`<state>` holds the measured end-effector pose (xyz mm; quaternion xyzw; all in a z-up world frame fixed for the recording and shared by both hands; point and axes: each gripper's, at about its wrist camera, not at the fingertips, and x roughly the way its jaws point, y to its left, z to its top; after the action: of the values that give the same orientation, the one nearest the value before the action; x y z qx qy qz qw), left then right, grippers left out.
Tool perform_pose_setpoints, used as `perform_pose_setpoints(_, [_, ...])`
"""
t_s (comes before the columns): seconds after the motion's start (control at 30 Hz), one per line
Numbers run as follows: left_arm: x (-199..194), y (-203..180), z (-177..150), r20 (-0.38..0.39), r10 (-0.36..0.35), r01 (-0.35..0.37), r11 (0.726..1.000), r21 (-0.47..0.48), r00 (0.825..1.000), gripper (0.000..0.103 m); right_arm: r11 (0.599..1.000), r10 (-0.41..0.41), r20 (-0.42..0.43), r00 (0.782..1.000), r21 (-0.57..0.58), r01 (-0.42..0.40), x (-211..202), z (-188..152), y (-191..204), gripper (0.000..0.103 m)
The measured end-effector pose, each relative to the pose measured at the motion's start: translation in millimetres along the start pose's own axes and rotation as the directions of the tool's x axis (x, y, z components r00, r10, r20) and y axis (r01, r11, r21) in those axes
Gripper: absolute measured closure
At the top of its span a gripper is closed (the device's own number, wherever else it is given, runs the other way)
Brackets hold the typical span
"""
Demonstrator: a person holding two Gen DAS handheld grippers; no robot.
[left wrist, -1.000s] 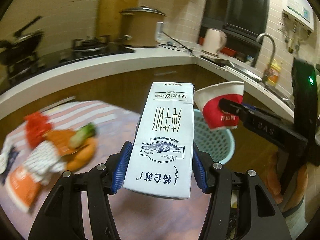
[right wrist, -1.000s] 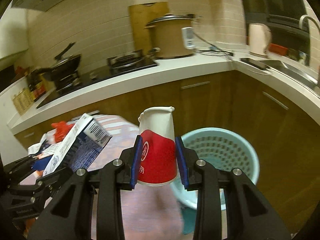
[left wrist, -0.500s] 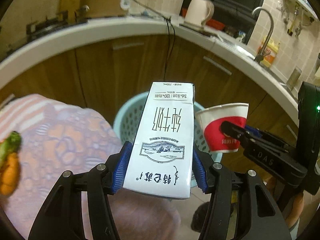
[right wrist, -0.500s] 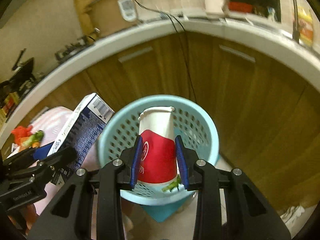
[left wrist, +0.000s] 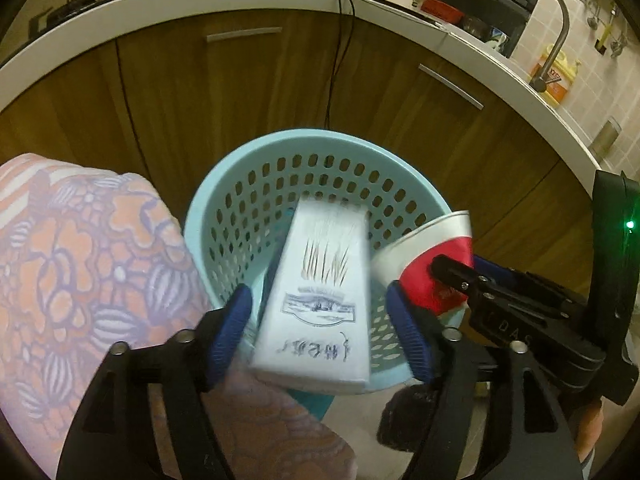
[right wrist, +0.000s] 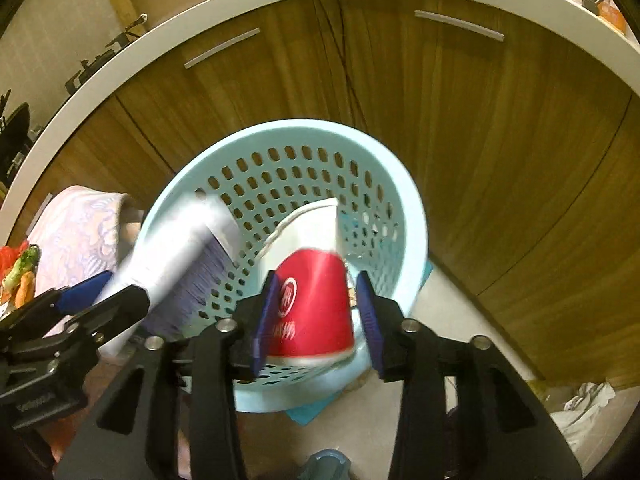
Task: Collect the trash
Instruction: 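Carry the carton and cup over the blue basket and open both tools, then swing both tools back toward the table items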
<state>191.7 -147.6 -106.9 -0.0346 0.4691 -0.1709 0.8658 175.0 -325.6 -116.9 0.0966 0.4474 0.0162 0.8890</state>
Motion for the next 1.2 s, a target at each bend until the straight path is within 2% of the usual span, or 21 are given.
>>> perform_pose_setpoints(0.07, [-5.3,0.0,1.5,0.013,-0.007,0.007,1.000,-0.001,1.000,0.032,1.000,-0.002,0.013,1.000,0.000,0.002,-5.0,1.6,-1.4,0.055])
perform_pose_setpoints(0.33, [-41.9,7.9,-9.6,0.073,-0.001,0.001,1.000,-0.003,0.997,0.031,1.000,0.021,0.065,0.998,-0.001,-0.021,-33.7,5.1,8.1,0.055])
perform_pose_setpoints(0.57, [-91.9,29.7,-29.7,0.152,0.011,-0.003,0.998,-0.055,0.988,0.031,0.993,0.077,0.131,0.988,-0.094,-0.065,-68.9,2.9,57.1,0.055])
perform_pose_setpoints(0.7, [-133.2,54.2,-48.3,0.215,0.051,-0.029,0.994,-0.106,0.975,0.031,0.980,0.142,0.162,0.976,-0.162,-0.116,-89.1,-4.4,95.8,0.055])
perform_pose_setpoints(0.83, [-175.8,84.1,-68.2,0.272,0.119,-0.074,0.983,-0.170,0.955,0.031,0.956,0.207,0.173,0.963,-0.244,-0.161,-98.4,-16.1,141.8,0.055])
perform_pose_setpoints(1.0, [-229.7,132.7,-101.9,0.318,0.249,-0.157,0.945,-0.288,0.915,0.031,0.916,0.283,0.144,0.948,-0.335,-0.222,-93.7,-39.2,204.8,0.055])
perform_pose_setpoints(1.1, [-259.4,164.7,-126.8,0.325,0.351,-0.223,0.901,-0.371,0.878,0.031,0.897,0.305,0.121,0.945,-0.370,-0.243,-82.1,-56.2,236.6,0.055])
perform_pose_setpoints(1.2, [-282.7,196.7,-149.7,0.306,0.453,-0.293,0.844,-0.448,0.837,0.031,0.880,0.311,0.105,0.945,-0.406,-0.245,-70.5,-73.9,265.7,0.056])
